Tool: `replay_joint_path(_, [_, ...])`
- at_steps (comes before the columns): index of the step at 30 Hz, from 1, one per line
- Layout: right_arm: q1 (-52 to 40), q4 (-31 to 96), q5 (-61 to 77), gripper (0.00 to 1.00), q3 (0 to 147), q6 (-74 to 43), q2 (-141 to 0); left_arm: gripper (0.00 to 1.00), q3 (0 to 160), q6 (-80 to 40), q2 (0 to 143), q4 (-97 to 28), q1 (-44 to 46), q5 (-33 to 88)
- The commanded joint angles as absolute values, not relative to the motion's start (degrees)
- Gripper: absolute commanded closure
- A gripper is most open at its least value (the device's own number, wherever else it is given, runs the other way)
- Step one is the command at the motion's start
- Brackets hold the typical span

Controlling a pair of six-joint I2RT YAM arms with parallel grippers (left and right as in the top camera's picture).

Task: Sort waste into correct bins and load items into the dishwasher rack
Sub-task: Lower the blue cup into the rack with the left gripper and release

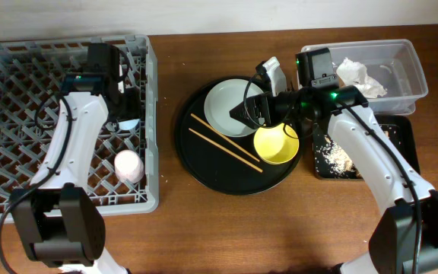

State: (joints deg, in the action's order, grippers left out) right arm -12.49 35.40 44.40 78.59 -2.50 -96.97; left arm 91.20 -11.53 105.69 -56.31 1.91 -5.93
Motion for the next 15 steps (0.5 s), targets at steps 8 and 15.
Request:
replay_joint_path(8, [-12.7, 35.8, 43.9, 0.07, 78.5, -1.7, -97.1, 0.37, 92.0, -10.7, 109.6, -56.5, 2.1, -7.0])
replay_joint_path(15, [-12.8, 35.8, 43.8, 0.07, 78.5, -1.7, -97.1, 0.36, 92.0, -10.6, 109.5, -56.8, 3.0, -6.5])
